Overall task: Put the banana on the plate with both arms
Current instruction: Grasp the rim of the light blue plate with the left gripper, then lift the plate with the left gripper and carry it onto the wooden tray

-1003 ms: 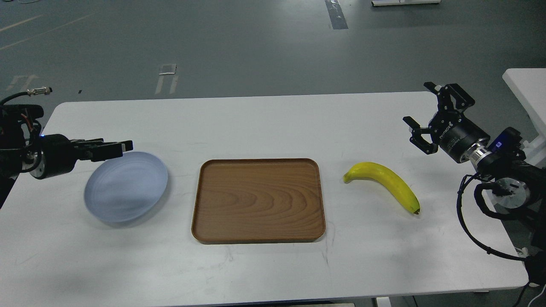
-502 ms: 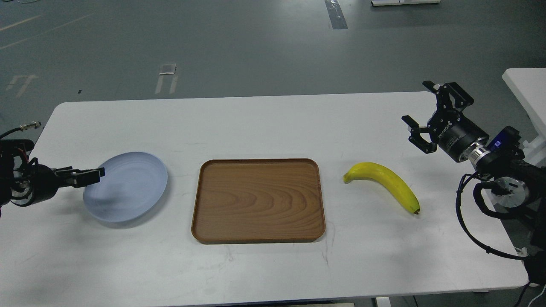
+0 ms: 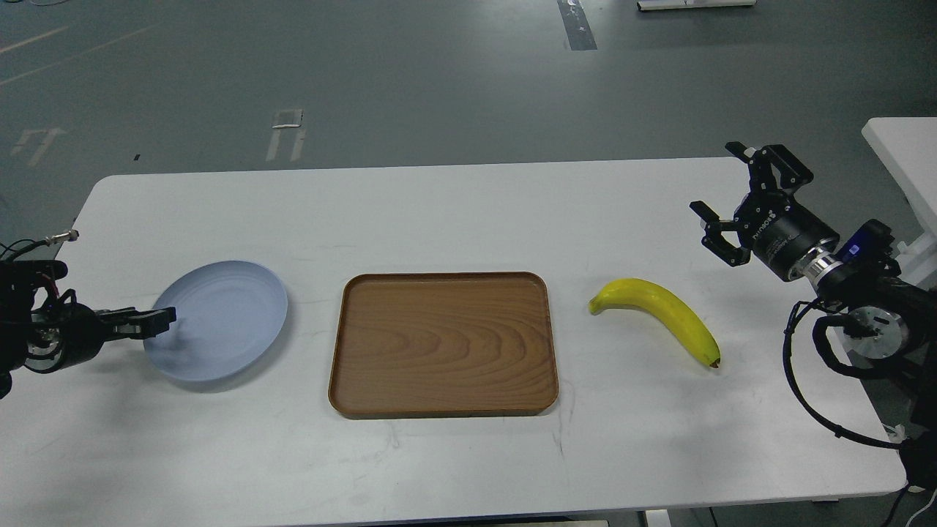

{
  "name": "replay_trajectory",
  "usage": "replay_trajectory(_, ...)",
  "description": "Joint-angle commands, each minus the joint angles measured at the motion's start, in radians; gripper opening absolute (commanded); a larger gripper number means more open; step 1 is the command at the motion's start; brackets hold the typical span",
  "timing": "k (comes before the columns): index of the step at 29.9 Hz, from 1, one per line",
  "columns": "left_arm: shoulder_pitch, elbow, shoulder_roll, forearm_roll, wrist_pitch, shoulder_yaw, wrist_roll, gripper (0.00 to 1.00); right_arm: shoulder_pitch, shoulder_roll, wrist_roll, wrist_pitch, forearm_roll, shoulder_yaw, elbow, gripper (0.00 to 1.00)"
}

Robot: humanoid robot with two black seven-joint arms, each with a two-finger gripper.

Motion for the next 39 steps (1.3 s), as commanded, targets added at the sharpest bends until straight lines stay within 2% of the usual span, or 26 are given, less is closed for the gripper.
replay_trajectory(1,0.0,0.0,0.002,-0.006,-0.003,0.0,0.0,0.37,0.004,0.001,0.0,0.0,0.0,0.001,0.0,1.0)
replay_trajectory(5,0.002,-0.002,0.0,-0.025,-0.003,0.002,0.0,0.0,0.004,0.003,0.0,0.0,0.0,0.0,0.0,1.0)
replay_trajectory(15,-0.018,-0.012,0.009,-0.028,-0.006,0.0,0.0,0.0,0.005,0.005,0.0,0.0,0.0,0.0,-0.002,1.0)
replay_trajectory(19,-0.03,-0.018,0.015,-0.074,-0.018,0.0,0.0,0.0,0.005,0.005,0.0,0.0,0.0,0.0,0.0,1.0)
replay_trajectory(21,-0.073,-0.041,0.029,-0.091,-0.052,0.002,0.0,0.0,0.007,0.005,0.0,0.0,0.0,0.0,0.0,1.0)
replay_trajectory(23,-0.13,-0.112,0.061,-0.092,-0.136,0.0,0.0,0.0,0.007,0.003,0.0,0.0,0.0,0.0,-0.002,1.0)
replay_trajectory(28,-0.204,-0.291,0.09,-0.046,-0.158,0.002,0.0,0.0,0.007,0.003,0.0,0.0,0.0,0.0,-0.002,1.0)
replay_trajectory(32,-0.259,-0.397,0.077,-0.011,-0.169,0.002,0.0,0.0,0.007,0.003,0.0,0.0,0.0,0.0,-0.002,1.0)
replay_trajectory(39,-0.345,-0.403,-0.098,0.093,-0.236,0.008,0.0,0.0,0.005,0.0,0.0,0.0,0.0,0.0,-0.002,1.0)
